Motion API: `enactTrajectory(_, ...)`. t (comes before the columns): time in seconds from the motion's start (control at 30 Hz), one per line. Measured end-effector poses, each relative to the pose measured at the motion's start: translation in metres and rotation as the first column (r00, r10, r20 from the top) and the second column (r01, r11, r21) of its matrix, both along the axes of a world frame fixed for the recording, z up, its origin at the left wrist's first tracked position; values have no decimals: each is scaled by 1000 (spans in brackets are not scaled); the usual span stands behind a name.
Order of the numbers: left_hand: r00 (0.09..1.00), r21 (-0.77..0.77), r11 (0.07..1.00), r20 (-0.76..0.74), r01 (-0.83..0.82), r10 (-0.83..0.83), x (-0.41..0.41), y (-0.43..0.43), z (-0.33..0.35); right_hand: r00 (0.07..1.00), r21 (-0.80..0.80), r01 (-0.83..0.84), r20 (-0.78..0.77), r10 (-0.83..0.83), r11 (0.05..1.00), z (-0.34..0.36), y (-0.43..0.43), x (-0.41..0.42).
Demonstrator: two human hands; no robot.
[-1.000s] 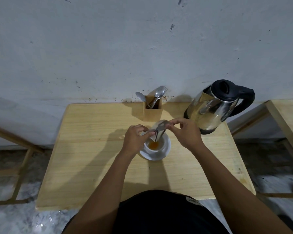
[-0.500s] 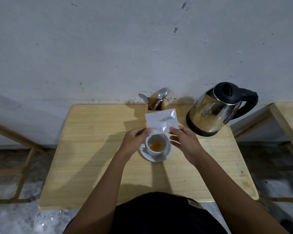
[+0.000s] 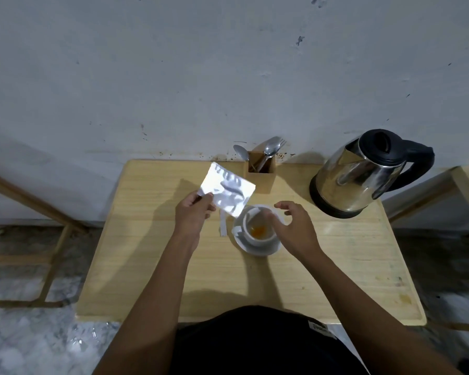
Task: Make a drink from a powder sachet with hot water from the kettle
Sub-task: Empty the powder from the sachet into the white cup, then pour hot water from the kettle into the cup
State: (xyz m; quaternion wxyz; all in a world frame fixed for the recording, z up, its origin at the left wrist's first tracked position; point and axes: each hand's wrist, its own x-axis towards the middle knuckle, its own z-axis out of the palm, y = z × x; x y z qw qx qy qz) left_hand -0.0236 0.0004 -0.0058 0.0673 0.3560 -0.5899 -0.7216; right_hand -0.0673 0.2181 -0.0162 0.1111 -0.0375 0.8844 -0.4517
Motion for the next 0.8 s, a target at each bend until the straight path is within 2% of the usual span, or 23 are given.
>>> enactTrajectory(0.07, 999, -93, 996, 49, 3, 1, 1, -11, -5, 996, 104, -89, 18, 87, 991, -6, 3, -2)
enactTrajectory(0.17, 984, -257, 960, 167, 110, -69, 2, -24, -21, 980, 113, -165, 129, 150, 980, -13, 3, -3)
enactTrajectory(0.27, 953, -327, 916, 264, 234, -149, 1, -27, -40, 962, 140, -233, 179, 206, 962, -16, 2, -4)
enactTrajectory(0.43, 902, -411, 838, 384, 358, -197, -6, -19, -71, 953, 178, -284, 159, 258, 942, -28, 3, -6)
enactTrajectory(0.47, 881, -462, 792, 433, 400, -192, -7, -16, -76, 952, 190, -289, 160, 261, 938, -32, 3, -7)
enactTrajectory(0.53, 831, -627, 591, 537, 508, -145, -5, -11, -86, 952, 193, -290, 161, 261, 937, -35, 2, -8)
enactTrajectory(0.6, 821, -735, 378, 550, 564, -155, 2, -2, -91, 954, 192, -284, 158, 257, 939, -34, 2, -7)
enactTrajectory(0.63, 812, -752, 306, 548, 584, -202, 6, 3, -93, 954, 190, -284, 153, 258, 940, -33, 2, -7)
enactTrajectory(0.73, 753, -737, 188, 586, 649, -299, 16, 9, -103, 956, 183, -279, 144, 255, 943, -32, 3, -5)
enactTrajectory(0.8, 744, -740, 152, 599, 656, -296, 19, 9, -108, 957, 181, -277, 143, 253, 944, -32, 2, -4)
